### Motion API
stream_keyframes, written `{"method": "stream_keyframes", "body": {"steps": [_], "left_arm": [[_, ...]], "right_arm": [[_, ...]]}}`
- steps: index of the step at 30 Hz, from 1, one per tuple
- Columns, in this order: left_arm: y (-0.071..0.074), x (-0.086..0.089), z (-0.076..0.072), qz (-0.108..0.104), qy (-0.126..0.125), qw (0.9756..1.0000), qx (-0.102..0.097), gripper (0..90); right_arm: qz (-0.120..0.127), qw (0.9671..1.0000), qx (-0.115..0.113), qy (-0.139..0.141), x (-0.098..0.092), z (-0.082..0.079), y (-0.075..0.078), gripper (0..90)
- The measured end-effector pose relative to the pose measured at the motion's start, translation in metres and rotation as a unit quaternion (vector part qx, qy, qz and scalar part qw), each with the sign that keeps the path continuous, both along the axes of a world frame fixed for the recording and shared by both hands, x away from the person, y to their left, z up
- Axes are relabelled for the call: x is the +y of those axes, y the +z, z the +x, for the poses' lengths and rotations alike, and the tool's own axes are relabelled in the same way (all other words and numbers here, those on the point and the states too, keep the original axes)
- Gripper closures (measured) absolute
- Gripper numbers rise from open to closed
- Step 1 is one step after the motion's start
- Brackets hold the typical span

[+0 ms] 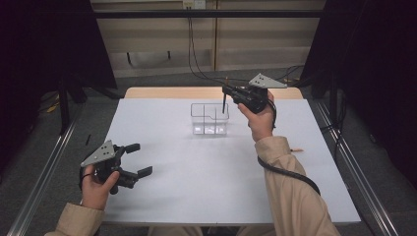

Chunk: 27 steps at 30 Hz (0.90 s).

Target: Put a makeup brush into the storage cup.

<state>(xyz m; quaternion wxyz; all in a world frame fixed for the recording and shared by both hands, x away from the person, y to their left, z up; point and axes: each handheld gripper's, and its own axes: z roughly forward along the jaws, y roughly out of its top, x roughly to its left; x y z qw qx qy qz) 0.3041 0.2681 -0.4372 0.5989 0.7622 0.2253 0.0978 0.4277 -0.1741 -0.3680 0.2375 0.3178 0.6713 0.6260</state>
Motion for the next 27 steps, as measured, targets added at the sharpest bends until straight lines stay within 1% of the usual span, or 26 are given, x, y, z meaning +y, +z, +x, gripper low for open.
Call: {"method": "stream_keyframes", "body": {"steps": [10,12,21,27], "left_arm": [[0.000,-0.001,0.000,0.000,0.000,1.0000,0.001,0.7],[0.000,-0.001,0.000,-0.001,-0.001,1.0000,0.001,0.7],[0.000,-0.001,0.000,-0.002,-0.002,1.0000,0.002,0.8],[0.000,0.000,0.000,-0.002,0.000,1.0000,0.002,0.8]], "right_arm": [[-0.003,0.9999,0.008,-0.006,-0.005,0.001,-0.009,84.0],[-0.007,0.9999,0.007,-0.006,-0.004,0.001,-0.010,84.0],[-0.011,0.9999,0.010,-0.004,-0.001,0.003,-0.014,84.0],[-0.010,0.9998,0.014,-0.007,-0.001,0.004,-0.016,84.0]]}}
